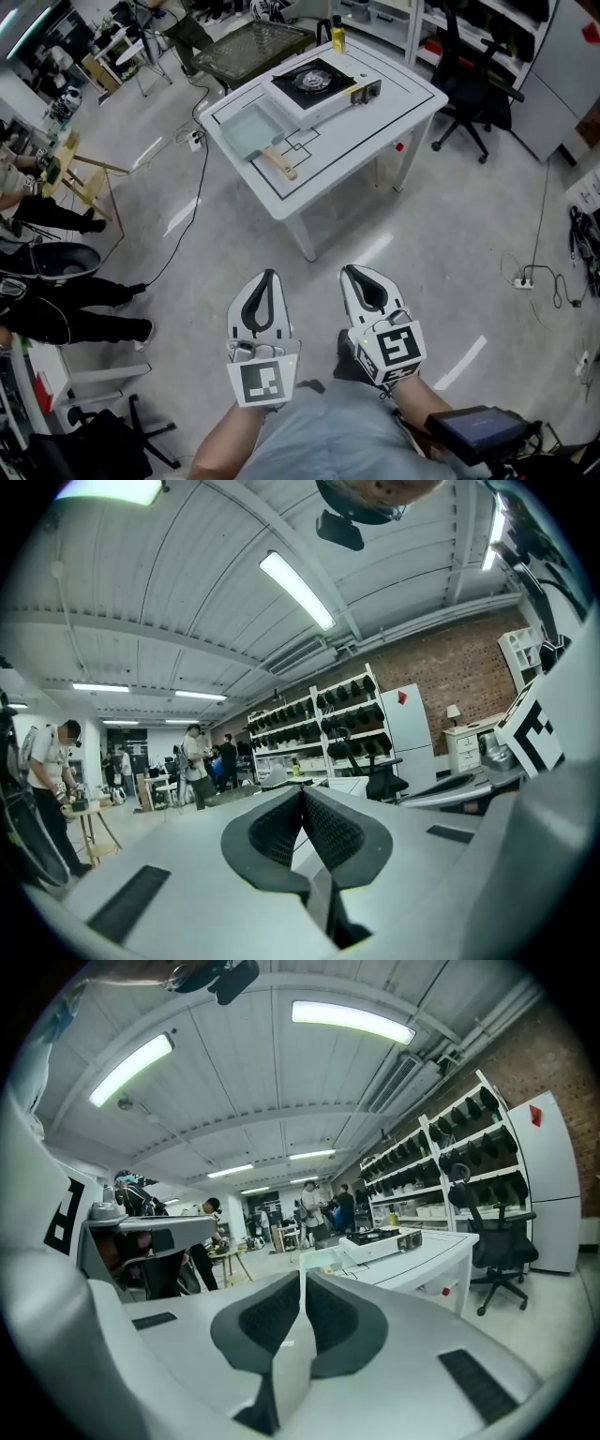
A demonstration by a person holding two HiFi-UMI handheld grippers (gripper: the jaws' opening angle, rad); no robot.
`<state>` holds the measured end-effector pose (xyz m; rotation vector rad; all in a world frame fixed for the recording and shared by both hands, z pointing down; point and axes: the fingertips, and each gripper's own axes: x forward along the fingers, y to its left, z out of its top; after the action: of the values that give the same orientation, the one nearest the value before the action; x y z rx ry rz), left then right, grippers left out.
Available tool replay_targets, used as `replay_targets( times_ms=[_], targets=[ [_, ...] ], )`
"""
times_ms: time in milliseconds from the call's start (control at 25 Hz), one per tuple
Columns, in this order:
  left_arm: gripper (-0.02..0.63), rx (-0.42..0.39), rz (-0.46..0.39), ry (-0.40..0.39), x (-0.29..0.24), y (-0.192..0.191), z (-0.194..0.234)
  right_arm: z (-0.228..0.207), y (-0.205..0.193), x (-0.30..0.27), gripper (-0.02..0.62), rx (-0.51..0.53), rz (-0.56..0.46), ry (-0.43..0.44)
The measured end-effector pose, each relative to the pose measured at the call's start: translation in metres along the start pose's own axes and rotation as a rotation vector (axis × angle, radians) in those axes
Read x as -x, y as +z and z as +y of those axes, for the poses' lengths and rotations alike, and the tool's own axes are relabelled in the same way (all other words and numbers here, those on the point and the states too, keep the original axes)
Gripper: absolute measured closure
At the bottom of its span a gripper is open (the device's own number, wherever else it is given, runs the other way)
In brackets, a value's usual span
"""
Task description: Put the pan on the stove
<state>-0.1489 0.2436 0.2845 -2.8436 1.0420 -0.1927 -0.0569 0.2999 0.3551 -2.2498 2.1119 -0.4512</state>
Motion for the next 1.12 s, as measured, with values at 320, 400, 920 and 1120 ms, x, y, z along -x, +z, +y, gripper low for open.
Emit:
replay_targets(
  times_ms=[320, 400, 920, 1120],
  targets=[
    [0.588, -0.034, -0.049, 0.069, -0.047, 0.029, 0.008, -0.032, 0.041, -0.044, 0.543, 0.027, -0.041, 0.079],
    [0.588, -0.032, -0.045, 0.09, -0.055, 0.027, 0.013, -0.036, 0.043, -0.053, 0.543, 0.033, -0.037, 0.094],
    [0.588, 0.026, 0.011, 0.167, -0.141, -0.026, 0.073, -0.06, 0.015, -0.162, 0.543, 0.02, 0.07, 0.169],
    [0.588, 0.047, 0.026, 0.198, -0.197, -0.03, 0.111, -0.073, 0.026, -0.226, 0.543, 0.02, 0.105, 0.198]
  ],
)
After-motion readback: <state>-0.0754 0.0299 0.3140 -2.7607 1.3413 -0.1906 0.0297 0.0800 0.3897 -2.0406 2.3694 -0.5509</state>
